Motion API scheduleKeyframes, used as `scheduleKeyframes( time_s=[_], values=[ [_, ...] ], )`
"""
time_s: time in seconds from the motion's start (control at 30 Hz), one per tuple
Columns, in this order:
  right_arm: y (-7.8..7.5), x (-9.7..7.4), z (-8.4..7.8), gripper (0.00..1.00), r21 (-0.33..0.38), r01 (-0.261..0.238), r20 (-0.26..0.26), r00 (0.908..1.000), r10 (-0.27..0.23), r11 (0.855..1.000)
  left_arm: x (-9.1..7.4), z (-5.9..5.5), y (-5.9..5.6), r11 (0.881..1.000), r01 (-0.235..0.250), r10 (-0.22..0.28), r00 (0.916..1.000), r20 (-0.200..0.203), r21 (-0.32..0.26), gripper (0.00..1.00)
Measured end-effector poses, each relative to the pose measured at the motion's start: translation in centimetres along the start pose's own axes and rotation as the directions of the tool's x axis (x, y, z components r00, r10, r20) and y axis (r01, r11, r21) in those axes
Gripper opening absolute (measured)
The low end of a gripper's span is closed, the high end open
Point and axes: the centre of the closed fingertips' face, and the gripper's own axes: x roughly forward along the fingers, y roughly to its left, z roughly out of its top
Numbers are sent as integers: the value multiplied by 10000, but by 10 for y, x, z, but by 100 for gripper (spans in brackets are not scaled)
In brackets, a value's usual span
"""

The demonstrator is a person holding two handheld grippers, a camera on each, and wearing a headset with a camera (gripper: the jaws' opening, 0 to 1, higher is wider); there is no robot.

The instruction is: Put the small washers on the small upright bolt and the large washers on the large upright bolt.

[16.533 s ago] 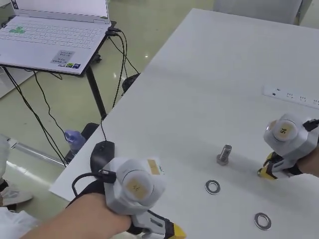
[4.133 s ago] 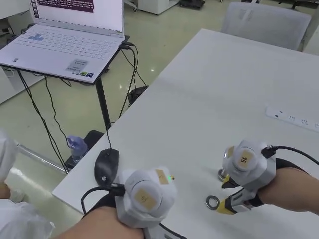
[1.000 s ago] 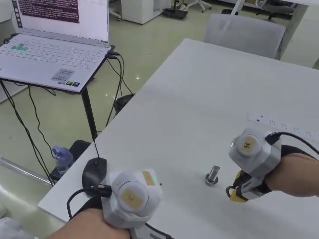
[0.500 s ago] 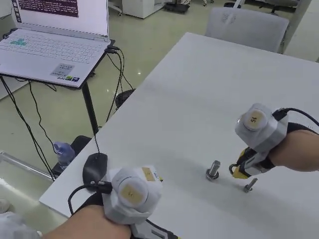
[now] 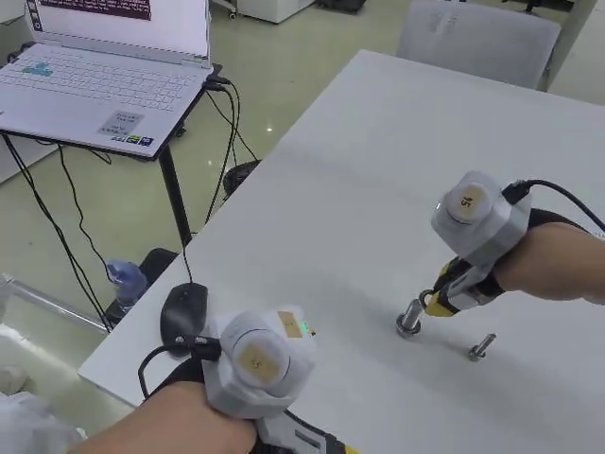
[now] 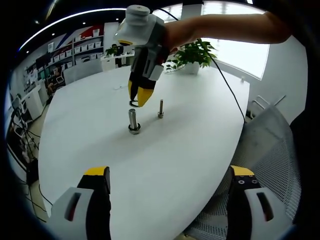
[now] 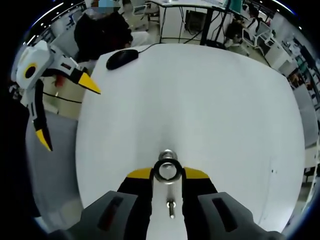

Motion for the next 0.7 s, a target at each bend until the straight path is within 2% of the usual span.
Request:
scheduleKeyframes(
  time_s=[0.3, 0.5, 0.7],
  values=[
    [-1, 11, 7, 21, -109, -92, -108, 9999, 91, 9999, 1, -3, 2, 10000, 76, -77, 9999, -83, -33, 99],
    [-8, 19, 1, 21, -197, -91, -420, 9991, 83, 9998, 1, -2, 3, 10000, 61, -61, 9999, -86, -17, 99],
    [-10, 24, 1, 21, -249, -139, -470, 9988, 127, 9996, 1, -4, 2, 10000, 54, -54, 9999, -111, -42, 99]
  ],
)
